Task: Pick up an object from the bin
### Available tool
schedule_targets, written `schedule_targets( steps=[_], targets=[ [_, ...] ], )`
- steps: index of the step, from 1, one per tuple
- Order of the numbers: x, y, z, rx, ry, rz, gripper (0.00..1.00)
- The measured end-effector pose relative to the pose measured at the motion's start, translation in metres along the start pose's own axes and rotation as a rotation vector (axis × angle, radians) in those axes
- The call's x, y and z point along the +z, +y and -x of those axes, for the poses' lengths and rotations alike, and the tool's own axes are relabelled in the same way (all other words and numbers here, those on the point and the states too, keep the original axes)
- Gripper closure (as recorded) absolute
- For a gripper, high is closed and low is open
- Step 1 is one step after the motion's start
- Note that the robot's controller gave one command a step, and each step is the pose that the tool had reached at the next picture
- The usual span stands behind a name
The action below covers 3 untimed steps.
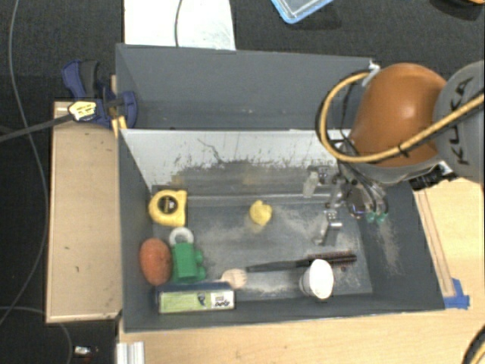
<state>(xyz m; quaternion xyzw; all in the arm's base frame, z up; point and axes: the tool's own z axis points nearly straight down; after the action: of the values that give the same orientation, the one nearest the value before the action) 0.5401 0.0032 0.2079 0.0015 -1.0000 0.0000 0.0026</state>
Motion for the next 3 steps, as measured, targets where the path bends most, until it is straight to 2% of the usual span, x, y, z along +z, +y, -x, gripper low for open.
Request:
schedule_targets(
  steps=[1, 2, 3],
  targets=[
    [-0.005, 0.000, 0.001, 0.000, -0.008, 0.000, 0.00],
    [0.065, 0.011, -0.039, -0.087, -0.012, 0.000, 0.00],
    [0.133, -0.008, -0.046, -0.108, -0.018, -0.001, 0.00]
  ],
)
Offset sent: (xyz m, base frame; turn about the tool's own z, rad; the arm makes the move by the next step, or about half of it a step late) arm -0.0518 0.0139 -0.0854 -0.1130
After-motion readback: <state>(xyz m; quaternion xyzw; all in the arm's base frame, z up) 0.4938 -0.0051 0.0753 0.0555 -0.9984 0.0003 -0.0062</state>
